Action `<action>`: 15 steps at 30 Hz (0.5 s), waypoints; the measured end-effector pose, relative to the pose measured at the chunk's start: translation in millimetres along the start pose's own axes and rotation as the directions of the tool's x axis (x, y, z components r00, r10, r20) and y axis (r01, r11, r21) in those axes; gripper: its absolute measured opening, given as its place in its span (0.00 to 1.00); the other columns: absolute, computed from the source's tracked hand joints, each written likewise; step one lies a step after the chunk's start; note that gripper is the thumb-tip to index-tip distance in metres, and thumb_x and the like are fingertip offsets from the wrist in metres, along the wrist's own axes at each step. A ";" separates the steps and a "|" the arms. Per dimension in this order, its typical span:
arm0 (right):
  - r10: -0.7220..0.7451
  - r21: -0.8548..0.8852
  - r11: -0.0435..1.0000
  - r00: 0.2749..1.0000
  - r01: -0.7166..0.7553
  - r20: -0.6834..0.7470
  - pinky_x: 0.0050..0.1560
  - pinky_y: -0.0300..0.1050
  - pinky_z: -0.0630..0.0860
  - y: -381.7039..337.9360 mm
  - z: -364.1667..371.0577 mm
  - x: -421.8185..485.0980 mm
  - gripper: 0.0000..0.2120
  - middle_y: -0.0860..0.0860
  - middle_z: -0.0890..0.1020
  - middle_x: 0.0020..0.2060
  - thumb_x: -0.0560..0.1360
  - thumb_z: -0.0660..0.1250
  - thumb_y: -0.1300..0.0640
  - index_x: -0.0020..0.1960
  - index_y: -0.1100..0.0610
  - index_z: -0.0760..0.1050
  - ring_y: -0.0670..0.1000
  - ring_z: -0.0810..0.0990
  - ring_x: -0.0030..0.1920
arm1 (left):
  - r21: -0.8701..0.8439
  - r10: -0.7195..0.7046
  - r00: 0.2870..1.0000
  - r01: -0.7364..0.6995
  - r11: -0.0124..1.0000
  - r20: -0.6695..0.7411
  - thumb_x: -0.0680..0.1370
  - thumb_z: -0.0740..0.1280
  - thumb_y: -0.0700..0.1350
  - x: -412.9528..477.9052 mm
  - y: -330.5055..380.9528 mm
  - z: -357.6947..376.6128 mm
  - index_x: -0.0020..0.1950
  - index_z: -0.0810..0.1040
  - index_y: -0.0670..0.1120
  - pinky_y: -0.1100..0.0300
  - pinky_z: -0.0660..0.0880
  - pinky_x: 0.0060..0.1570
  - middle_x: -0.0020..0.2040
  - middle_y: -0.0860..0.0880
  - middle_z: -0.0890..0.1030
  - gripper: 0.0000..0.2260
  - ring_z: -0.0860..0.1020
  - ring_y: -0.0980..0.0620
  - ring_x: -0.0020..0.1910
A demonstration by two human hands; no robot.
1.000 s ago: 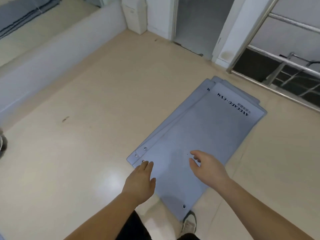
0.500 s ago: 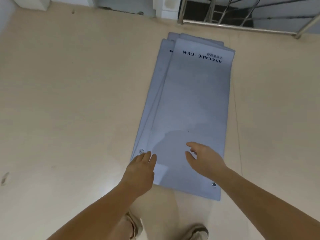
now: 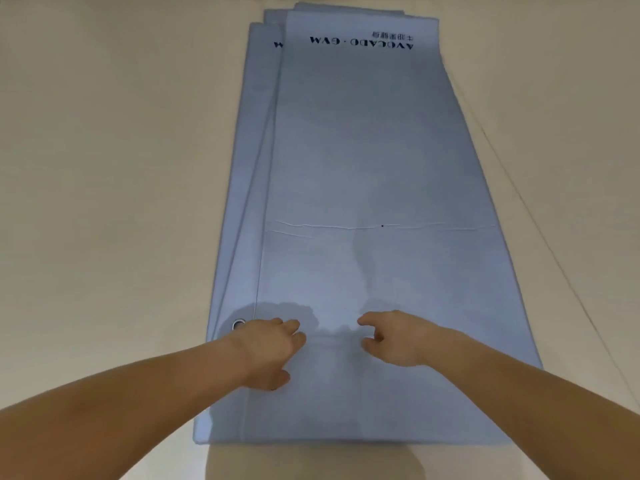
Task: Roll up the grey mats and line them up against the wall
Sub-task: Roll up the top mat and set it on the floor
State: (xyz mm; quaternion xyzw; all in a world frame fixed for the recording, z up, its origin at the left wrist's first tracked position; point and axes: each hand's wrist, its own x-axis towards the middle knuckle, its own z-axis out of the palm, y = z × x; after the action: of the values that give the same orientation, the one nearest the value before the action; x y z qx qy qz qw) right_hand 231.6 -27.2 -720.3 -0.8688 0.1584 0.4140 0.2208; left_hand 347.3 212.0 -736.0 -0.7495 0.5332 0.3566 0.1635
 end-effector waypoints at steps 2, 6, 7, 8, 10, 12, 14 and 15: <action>-0.011 -0.130 0.991 0.999 0.015 0.030 0.67 0.48 0.71 6.4 16.3 19.4 0.24 0.50 0.75 0.71 0.84 0.58 0.43 0.78 0.47 0.66 0.55 0.75 0.69 | 0.019 0.001 1.000 -0.001 1.000 0.027 0.81 0.66 0.57 19.4 2.9 19.8 0.73 0.69 0.45 0.50 0.71 0.45 0.67 0.45 0.70 0.25 0.74 0.42 0.62; -0.048 -0.207 0.977 0.998 0.055 0.039 0.60 0.48 0.73 10.7 55.6 19.6 0.18 0.52 0.78 0.65 0.83 0.59 0.44 0.70 0.51 0.71 0.56 0.77 0.64 | -0.006 0.068 0.998 -0.068 0.998 -0.010 0.78 0.68 0.61 22.2 19.5 57.0 0.73 0.67 0.46 0.47 0.74 0.55 0.70 0.44 0.69 0.30 0.72 0.41 0.64; -0.062 -0.205 0.976 0.996 0.072 0.057 0.59 0.48 0.73 11.8 66.3 15.8 0.18 0.52 0.78 0.65 0.83 0.60 0.44 0.68 0.51 0.71 0.56 0.77 0.63 | -0.020 0.079 0.997 -0.080 0.997 -0.012 0.77 0.69 0.62 20.3 25.3 66.3 0.74 0.66 0.46 0.46 0.74 0.58 0.73 0.44 0.66 0.32 0.70 0.41 0.66; -0.079 -0.215 0.972 0.994 0.094 0.074 0.60 0.49 0.74 13.9 77.0 13.0 0.18 0.52 0.77 0.65 0.82 0.61 0.44 0.68 0.51 0.71 0.57 0.77 0.63 | -0.017 0.084 0.996 -0.084 0.996 -0.023 0.75 0.70 0.63 19.2 30.9 73.8 0.75 0.64 0.47 0.46 0.74 0.59 0.74 0.43 0.64 0.35 0.68 0.41 0.67; -0.131 -0.289 0.944 0.986 0.157 0.107 0.59 0.51 0.74 18.5 93.6 8.7 0.19 0.54 0.75 0.65 0.81 0.62 0.45 0.68 0.53 0.70 0.59 0.77 0.63 | 0.031 0.079 0.994 -0.077 0.997 -0.070 0.72 0.72 0.64 21.9 40.9 85.4 0.75 0.62 0.46 0.44 0.73 0.60 0.75 0.40 0.61 0.40 0.65 0.38 0.68; -0.186 -0.361 0.908 0.976 0.213 0.110 0.56 0.52 0.73 24.0 105.2 8.6 0.22 0.54 0.74 0.64 0.80 0.63 0.43 0.69 0.54 0.69 0.61 0.76 0.62 | 0.082 0.068 0.990 -0.058 0.995 -0.126 0.69 0.74 0.63 28.2 49.2 94.2 0.75 0.59 0.43 0.44 0.74 0.58 0.75 0.38 0.59 0.44 0.64 0.37 0.69; -0.243 -0.370 0.895 0.968 0.251 0.068 0.57 0.52 0.73 28.9 112.0 10.9 0.27 0.52 0.73 0.64 0.76 0.66 0.37 0.69 0.51 0.69 0.59 0.75 0.63 | 0.112 0.041 0.981 -0.019 0.993 -0.192 0.67 0.75 0.63 32.5 56.3 103.6 0.74 0.58 0.42 0.43 0.74 0.56 0.75 0.37 0.57 0.46 0.62 0.36 0.69; -0.256 -0.352 0.903 0.966 0.248 0.026 0.58 0.50 0.72 31.2 115.1 11.9 0.30 0.50 0.73 0.64 0.74 0.67 0.33 0.68 0.49 0.70 0.57 0.75 0.63 | 0.124 0.033 0.978 -0.007 0.992 -0.208 0.66 0.74 0.64 32.6 59.1 107.6 0.74 0.57 0.41 0.42 0.73 0.58 0.75 0.36 0.56 0.47 0.61 0.35 0.71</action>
State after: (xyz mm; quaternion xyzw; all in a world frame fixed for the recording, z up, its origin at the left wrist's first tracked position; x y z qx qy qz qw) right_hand 149.7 4.4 -802.0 -0.9115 -0.0295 0.3948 0.1117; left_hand 260.2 234.7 -825.6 -0.7660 0.5760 0.2440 0.1485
